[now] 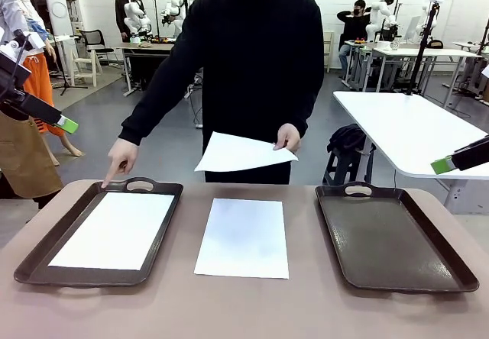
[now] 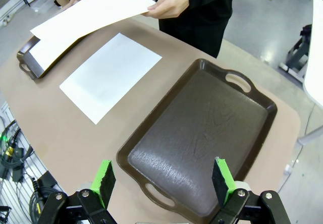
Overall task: Sort the A4 documents.
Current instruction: Receive the A4 Paper.
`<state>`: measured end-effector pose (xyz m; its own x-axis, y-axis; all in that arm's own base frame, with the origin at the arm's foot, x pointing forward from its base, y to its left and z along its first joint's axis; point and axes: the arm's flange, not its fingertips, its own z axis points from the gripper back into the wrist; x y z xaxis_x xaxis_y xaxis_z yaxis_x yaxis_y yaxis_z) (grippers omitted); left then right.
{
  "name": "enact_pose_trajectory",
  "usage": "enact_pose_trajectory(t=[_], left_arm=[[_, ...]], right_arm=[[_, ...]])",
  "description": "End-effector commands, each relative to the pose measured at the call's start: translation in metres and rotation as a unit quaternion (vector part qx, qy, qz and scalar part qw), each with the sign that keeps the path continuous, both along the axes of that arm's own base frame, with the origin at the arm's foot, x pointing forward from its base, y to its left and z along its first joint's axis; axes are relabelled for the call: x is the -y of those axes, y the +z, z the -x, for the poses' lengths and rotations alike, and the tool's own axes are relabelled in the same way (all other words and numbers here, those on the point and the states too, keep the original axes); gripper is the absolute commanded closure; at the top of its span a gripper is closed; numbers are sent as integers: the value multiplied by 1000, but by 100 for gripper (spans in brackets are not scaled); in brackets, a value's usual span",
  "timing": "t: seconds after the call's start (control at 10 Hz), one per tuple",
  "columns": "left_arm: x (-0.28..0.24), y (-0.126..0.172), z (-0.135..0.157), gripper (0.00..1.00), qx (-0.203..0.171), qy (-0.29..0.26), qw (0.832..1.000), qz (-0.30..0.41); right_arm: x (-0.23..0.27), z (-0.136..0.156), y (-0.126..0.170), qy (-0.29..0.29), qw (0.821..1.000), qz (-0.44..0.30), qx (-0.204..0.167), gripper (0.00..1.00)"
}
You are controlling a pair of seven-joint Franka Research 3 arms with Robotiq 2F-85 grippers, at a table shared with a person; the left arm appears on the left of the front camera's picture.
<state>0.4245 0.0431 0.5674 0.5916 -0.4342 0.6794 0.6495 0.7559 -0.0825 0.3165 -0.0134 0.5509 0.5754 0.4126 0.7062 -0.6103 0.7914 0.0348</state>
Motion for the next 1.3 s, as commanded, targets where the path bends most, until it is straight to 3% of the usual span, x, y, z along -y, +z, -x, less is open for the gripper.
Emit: enact_pose_trajectory(t=[0.0,0.4,0.6,0.7,1.0,1.2], left_arm=[[10,-5,-5,8,-18,-8,999,27],[63,-42,-42,8,-160,13,979,129],[85,-61,-60,8,-244,17,947,211],[95,-72,-73,8,-295,11,920,259],[117,-93,-96,8,-350,29,886,303],[141,-106,-113,8,-364,49,877,310]], right_arm=[[0,-1,-1,-2,1000,-2,-2,0],[0,-1,-1,-2,1000,-2,-2,0],[0,-1,-1,-2,1000,-2,-2,0],[0,-1,-1,-2,1000,-2,-2,0],[0,-1,-1,-2,1000,-2,-2,0],[0,-1,-1,-2,1000,-2,-2,0]])
